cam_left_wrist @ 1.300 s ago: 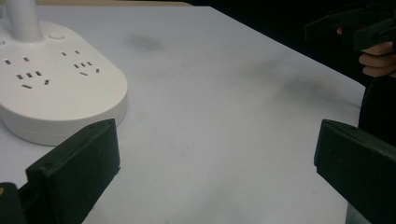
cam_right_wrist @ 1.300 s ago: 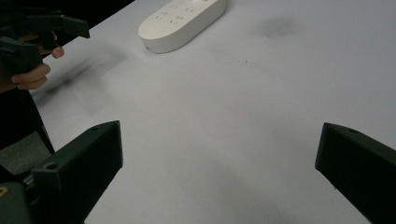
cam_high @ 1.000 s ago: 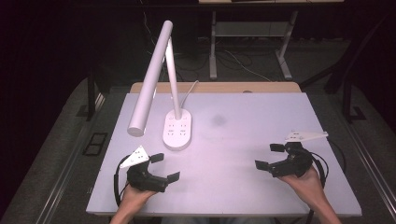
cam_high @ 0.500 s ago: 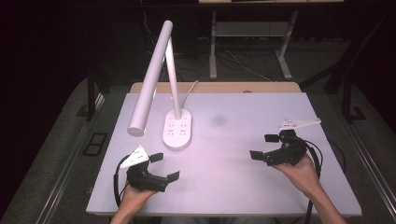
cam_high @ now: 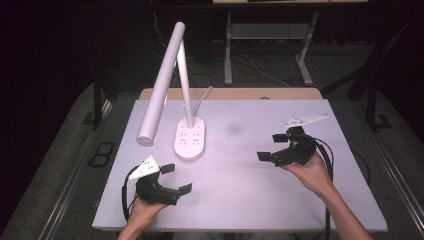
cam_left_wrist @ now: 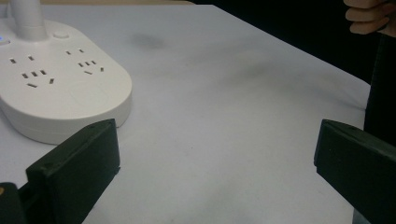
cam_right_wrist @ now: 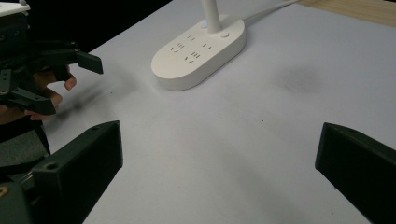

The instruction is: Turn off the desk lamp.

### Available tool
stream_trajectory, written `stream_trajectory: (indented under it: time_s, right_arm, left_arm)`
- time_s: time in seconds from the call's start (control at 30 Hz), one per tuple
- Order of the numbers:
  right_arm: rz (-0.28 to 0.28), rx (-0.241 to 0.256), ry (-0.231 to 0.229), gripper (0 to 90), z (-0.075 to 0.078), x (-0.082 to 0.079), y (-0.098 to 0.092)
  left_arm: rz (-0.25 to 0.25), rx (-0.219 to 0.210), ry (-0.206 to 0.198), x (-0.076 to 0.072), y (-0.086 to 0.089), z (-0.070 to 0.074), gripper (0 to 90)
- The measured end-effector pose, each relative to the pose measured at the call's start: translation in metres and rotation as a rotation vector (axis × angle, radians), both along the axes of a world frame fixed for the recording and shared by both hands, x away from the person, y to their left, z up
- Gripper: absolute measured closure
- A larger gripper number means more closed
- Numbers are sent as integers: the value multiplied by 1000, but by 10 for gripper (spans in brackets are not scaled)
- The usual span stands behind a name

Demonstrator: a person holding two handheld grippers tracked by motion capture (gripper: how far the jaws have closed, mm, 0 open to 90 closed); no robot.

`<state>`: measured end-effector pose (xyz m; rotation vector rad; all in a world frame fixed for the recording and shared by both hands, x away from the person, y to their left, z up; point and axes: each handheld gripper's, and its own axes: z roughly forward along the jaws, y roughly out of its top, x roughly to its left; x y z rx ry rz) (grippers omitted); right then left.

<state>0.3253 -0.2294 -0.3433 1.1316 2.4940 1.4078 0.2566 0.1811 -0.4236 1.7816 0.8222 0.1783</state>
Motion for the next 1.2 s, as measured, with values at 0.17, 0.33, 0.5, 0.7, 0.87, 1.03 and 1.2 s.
stream_trajectory:
  time_s: [0.17, 0.33, 0.5, 0.7, 0.87, 1.03, 1.2]
  right_arm:
    - [11, 1, -3, 7, 2, 5, 10]
    - [28, -13, -10, 7, 5, 13, 20]
    - [25, -22, -6, 7, 4, 20, 26]
    - [39, -24, 3, 7, 5, 35, 37]
    - [35, -39, 4, 7, 7, 45, 45]
    - [30, -47, 20, 7, 8, 54, 53]
    - [28, -40, 26, 7, 7, 61, 58]
  left_arm:
    - [-1, 2, 4, 0, 0, 0, 0]
    - [-8, 5, 3, 0, 0, 0, 0]
    - [-3, 0, 7, 0, 1, 1, 0]
    - [-4, -3, 4, 0, 1, 1, 0]
    - [0, -6, 0, -1, 2, 2, 0]
    - [-2, -7, -2, -1, 2, 2, 0]
    - [-4, -7, -1, -1, 2, 2, 0]
